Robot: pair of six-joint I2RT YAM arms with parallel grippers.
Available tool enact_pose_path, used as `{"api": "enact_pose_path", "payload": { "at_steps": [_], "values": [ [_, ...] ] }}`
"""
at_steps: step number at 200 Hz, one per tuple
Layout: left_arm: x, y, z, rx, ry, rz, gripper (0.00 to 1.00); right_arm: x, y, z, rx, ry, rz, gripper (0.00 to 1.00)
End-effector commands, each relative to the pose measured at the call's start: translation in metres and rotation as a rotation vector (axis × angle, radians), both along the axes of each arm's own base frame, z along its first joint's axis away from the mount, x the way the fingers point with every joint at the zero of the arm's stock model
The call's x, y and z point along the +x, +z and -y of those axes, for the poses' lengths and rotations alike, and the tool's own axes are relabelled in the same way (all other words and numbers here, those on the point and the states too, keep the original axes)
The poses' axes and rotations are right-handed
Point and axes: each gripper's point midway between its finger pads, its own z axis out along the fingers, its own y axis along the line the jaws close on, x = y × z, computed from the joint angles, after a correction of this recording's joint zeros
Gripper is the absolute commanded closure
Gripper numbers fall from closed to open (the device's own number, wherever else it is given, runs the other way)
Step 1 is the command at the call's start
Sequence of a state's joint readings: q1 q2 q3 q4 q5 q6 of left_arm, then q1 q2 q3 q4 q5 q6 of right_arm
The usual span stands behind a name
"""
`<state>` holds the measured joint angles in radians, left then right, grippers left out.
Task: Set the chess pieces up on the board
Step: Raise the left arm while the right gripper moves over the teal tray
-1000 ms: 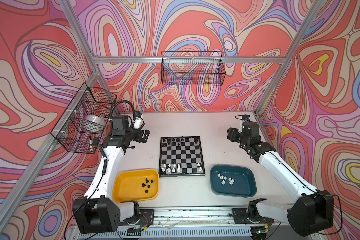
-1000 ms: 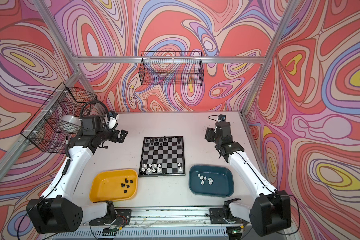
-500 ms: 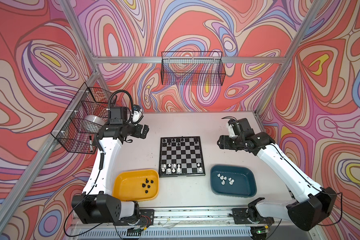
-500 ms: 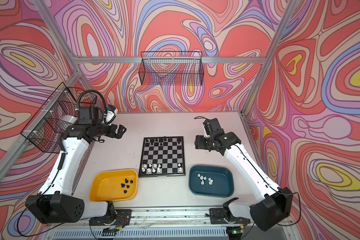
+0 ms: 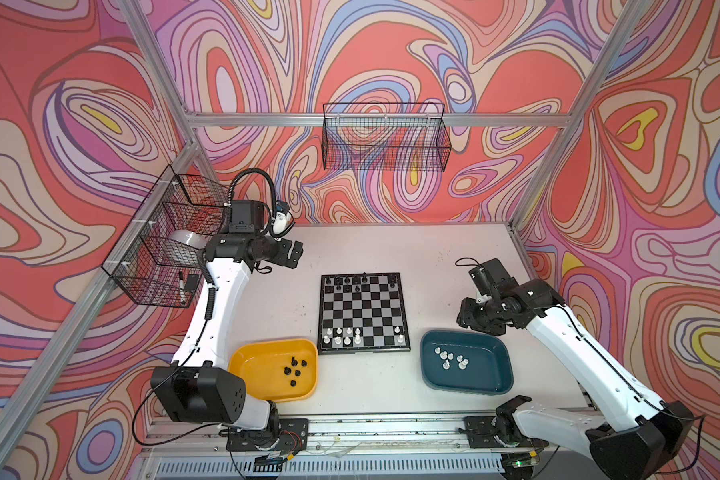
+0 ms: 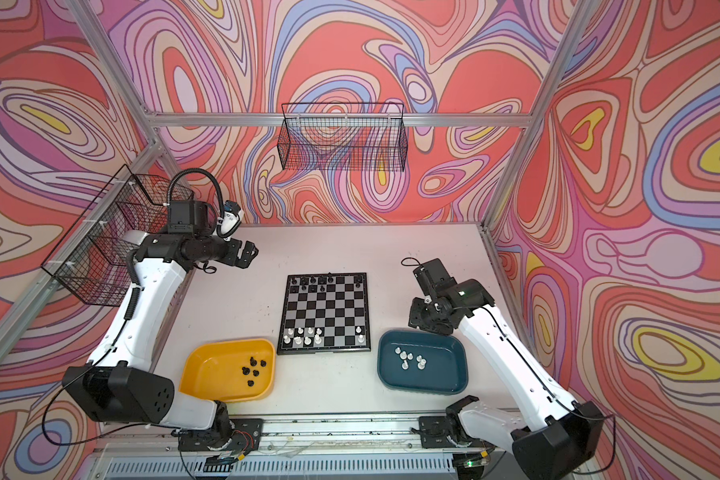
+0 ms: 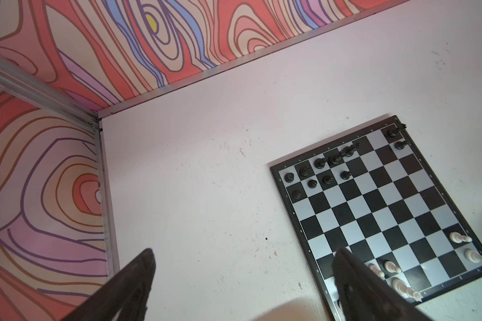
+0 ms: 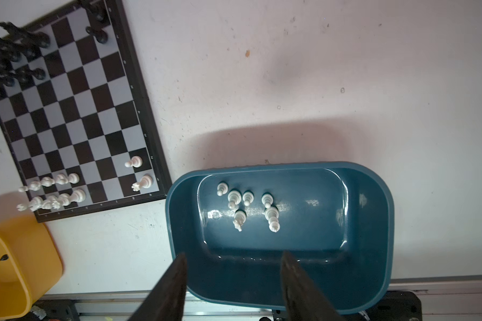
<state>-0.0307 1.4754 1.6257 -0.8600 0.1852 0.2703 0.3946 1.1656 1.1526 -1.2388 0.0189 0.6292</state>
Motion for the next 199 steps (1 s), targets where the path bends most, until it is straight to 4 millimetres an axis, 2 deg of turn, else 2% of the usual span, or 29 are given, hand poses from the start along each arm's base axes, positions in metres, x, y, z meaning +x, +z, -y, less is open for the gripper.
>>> {"api": "enact_pose_path", "payload": {
  "at_steps": [1,26,45,67,104,122,151,199],
  "values": [
    [0.0,0.013,0.017,0.007,-0.085,0.009,0.0,-0.008,-0.012,0.006,-0.014,-0.056,-0.027,0.47],
    [0.009,0.021,0.031,-0.023,-0.109,0.01,0.0,-0.011,-0.02,0.008,-0.013,-0.097,-0.034,0.48],
    [0.02,0.025,0.039,-0.085,-0.097,-0.006,0.0,-0.02,-0.03,0.008,-0.008,-0.111,-0.093,0.51],
    [0.022,0.029,0.053,-0.123,-0.163,-0.026,0.0,-0.03,-0.036,0.009,-0.002,-0.124,-0.117,0.52],
    [0.036,0.037,0.046,-0.051,-0.124,0.005,0.0,-0.036,-0.045,0.011,-0.037,-0.104,-0.183,0.52],
    [0.038,0.035,0.048,-0.038,-0.146,-0.002,0.0,-0.038,-0.056,0.011,-0.047,-0.094,-0.217,0.52],
    [0.04,0.023,0.051,-0.034,-0.174,-0.027,0.0,-0.03,-0.064,0.008,-0.045,-0.099,-0.204,0.54],
    [0.043,0.009,0.054,-0.053,-0.173,-0.078,0.0,-0.03,-0.079,0.007,-0.036,-0.134,-0.218,0.55]
  ]
}}
